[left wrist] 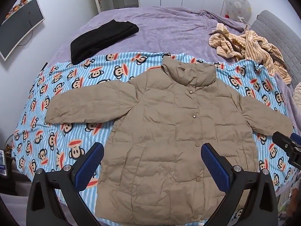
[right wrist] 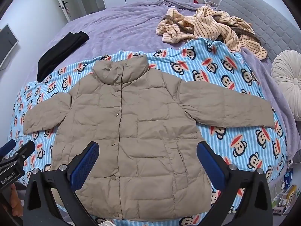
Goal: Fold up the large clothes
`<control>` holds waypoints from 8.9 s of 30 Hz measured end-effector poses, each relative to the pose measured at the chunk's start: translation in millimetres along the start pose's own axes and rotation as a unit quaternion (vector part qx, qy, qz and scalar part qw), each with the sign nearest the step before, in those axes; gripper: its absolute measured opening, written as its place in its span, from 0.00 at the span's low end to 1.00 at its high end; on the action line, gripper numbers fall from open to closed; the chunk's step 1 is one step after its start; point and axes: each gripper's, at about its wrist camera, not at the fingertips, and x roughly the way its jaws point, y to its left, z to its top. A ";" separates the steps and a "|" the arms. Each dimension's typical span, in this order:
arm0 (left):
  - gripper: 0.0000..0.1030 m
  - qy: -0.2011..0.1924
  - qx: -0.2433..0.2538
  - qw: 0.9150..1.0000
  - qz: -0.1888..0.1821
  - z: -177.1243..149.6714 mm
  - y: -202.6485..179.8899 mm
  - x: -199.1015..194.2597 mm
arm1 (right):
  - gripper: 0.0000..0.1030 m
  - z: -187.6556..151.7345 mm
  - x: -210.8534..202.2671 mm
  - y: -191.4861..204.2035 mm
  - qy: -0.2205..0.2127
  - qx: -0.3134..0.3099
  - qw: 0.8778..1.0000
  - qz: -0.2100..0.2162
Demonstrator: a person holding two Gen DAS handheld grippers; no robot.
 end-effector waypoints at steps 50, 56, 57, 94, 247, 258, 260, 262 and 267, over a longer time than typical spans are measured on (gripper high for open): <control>1.00 0.005 0.005 1.000 0.003 3.2 -1.1 2.6 | 1.00 3.2 3.7 -0.9 0.004 0.004 1.000 0.004; 1.00 0.005 0.005 1.000 0.003 3.6 -1.2 2.5 | 1.00 3.7 3.8 -0.6 0.005 0.004 1.000 0.004; 1.00 0.005 0.005 1.000 0.003 3.6 -1.2 2.6 | 1.00 3.6 3.9 -0.2 0.005 0.004 1.000 0.004; 1.00 0.007 0.006 1.000 0.003 5.8 -2.0 2.2 | 1.00 4.1 4.3 2.0 0.005 0.006 1.000 0.006; 0.88 0.080 -0.168 0.952 -0.244 112.8 176.2 289.8 | 0.83 49.4 186.6 162.0 -0.063 -0.175 0.977 0.102; 0.24 0.027 -0.150 0.964 -0.219 117.1 144.0 297.3 | 0.78 23.3 232.5 273.6 -0.127 -0.398 0.907 -0.065; 0.24 0.008 -0.099 0.979 -0.176 118.1 124.4 289.5 | 0.38 28.9 234.0 259.9 -0.143 -0.378 0.911 -0.085; 0.24 -0.002 -0.069 0.987 -0.146 118.2 114.2 287.8 | 0.10 42.0 230.5 229.9 -0.140 -0.313 0.936 -0.073; 0.24 -0.003 -0.058 0.990 -0.129 115.4 108.1 296.8 | 0.10 54.7 238.8 117.3 -0.078 -0.078 0.994 -0.024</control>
